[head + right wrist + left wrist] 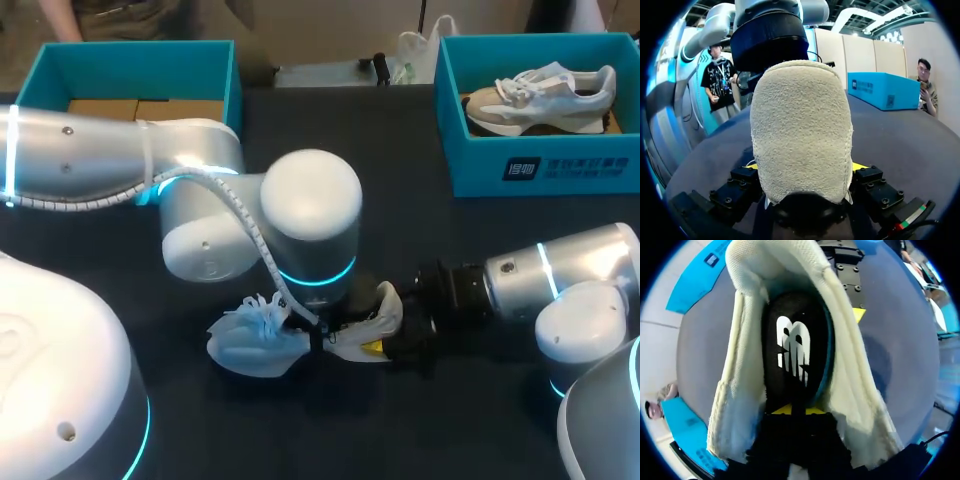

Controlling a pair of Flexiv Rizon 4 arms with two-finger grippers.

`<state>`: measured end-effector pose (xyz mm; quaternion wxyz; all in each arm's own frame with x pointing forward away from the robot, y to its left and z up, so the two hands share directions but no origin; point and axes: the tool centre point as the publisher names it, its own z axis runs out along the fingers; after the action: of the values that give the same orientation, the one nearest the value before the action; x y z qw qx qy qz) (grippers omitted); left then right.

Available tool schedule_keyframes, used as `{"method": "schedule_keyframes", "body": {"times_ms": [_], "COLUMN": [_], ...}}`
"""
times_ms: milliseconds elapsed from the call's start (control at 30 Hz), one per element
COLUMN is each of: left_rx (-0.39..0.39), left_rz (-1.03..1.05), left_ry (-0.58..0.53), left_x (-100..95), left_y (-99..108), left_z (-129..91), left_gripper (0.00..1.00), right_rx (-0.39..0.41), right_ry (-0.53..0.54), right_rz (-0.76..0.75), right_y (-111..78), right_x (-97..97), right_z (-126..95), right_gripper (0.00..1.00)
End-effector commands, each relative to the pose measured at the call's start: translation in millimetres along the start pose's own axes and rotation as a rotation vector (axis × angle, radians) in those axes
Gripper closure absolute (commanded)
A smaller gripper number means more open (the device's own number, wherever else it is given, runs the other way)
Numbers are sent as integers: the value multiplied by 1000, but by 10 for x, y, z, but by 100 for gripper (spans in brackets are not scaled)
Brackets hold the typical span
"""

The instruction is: Take the shoe out of the shoebox, open the shoe tongue, remove and reinsert the insole, then place the shoe into the shoebox

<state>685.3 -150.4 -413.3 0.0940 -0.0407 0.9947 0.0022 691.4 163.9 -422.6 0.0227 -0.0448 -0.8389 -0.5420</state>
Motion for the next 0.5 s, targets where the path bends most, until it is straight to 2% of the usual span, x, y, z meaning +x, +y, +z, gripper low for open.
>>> {"method": "schedule_keyframes", "body": {"times_ms": [33, 200, 500], "left_rx": [11, 87, 244], "left_rz": [-37, -74, -103], "left_ry": [24, 106, 222], "left_x": [-107, -157, -119], "left_y": [-16, 31, -13], "left_z": [266, 57, -298], "left_gripper": [100, 100, 100], "right_rx": [4, 4, 4], "right_ry": [0, 0, 0], "right_rz": [1, 1, 1], "right_y": [22, 22, 22], "right_x": [15, 15, 15], "right_z": [7, 7, 7], "right_gripper": [100, 100, 100]}}
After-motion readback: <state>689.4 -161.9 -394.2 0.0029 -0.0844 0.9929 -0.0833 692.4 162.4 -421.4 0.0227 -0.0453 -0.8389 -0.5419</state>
